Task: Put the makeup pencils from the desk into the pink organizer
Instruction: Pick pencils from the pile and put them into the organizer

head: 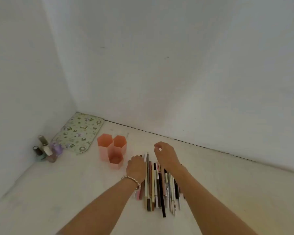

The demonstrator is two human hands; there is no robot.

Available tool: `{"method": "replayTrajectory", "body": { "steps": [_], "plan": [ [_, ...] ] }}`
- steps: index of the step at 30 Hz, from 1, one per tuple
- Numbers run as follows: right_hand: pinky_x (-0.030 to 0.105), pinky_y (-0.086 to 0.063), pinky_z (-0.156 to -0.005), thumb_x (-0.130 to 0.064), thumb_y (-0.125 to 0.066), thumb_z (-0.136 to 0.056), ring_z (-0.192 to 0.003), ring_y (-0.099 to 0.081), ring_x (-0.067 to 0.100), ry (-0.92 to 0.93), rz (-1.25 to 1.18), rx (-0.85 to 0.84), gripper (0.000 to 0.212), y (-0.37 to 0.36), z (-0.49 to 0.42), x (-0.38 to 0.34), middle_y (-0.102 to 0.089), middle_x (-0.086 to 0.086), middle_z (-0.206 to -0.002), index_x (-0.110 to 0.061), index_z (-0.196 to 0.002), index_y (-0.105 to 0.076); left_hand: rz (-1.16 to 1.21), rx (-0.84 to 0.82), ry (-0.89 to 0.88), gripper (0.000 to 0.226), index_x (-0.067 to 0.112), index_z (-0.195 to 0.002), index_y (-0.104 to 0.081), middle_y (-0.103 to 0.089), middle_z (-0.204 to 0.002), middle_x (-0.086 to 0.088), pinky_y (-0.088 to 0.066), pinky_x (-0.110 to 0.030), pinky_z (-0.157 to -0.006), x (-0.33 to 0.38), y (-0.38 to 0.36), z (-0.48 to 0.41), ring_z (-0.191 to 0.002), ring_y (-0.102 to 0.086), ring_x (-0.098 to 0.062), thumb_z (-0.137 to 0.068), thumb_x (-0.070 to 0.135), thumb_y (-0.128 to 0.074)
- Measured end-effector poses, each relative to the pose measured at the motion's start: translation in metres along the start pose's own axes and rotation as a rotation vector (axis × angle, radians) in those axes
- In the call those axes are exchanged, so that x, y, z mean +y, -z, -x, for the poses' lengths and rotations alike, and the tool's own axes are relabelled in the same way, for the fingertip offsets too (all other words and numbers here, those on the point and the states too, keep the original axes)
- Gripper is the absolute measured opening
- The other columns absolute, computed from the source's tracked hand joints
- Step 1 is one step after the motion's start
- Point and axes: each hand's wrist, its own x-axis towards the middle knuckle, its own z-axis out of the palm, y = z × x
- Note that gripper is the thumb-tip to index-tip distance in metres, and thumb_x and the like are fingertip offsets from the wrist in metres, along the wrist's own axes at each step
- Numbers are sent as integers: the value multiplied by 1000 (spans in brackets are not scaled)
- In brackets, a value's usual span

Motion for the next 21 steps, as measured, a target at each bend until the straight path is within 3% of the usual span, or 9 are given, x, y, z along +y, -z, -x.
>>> {"method": "replayTrajectory", "body": {
  "steps": [10, 14, 16, 18, 20, 21],
  "plan": [
    [25, -41, -100, -11, -45, -98, -118, -56, 17, 19, -90, -65, 31, -15, -30, 23, -61, 4, -129, -12, -125, -61, 219, -25, 220, 35, 5, -126, -41, -52, -127, -16, -48, -34, -91, 9, -10, -29, -116, -55, -30, -94, 14, -52],
    [24, -45, -94, -9, -46, -96, -110, -59, 16, 11, -147, -41, 31, -19, -38, 22, -64, 3, -120, -11, -121, -64, 239, 2, 166, 34, 4, -126, -40, -52, -125, -16, -49, -33, -86, 7, 1, -31, -112, -59, -31, -94, 9, -50],
    [24, -47, -82, -9, -48, -94, -95, -61, 15, -34, -138, -16, 24, -19, -44, 20, -67, 2, -105, -11, -109, -67, 257, 97, 119, 35, 5, -126, -40, -57, -118, -13, -49, -28, -76, 3, 21, -37, -104, -63, -28, -92, 3, -51],
    [27, -47, -66, -12, -52, -91, -72, -58, 16, -89, -52, -30, 13, -23, -49, 18, -63, 2, -79, -11, -82, -62, 360, 192, 99, 47, 9, -133, -38, -62, -111, -11, -53, -30, -76, -3, 46, -43, -95, -66, -26, -90, 2, -54],
    [26, -43, -56, -18, -56, -87, -55, -51, 16, -133, 63, -91, 26, -33, -51, 14, -52, 1, -60, -12, -63, -49, 507, 238, 84, 62, 14, -145, -30, -63, -108, -14, -54, -31, -71, -10, 68, -46, -90, -66, -26, -89, 3, -56],
    [27, -43, -56, -22, -57, -86, -56, -52, 17, -139, 125, -115, 28, -39, -50, 12, -52, 1, -59, -13, -61, -46, 542, 261, 75, 67, 17, -148, -27, -63, -107, -15, -50, -28, -66, -13, 78, -44, -87, -64, -24, -90, 5, -56]
  ]
}}
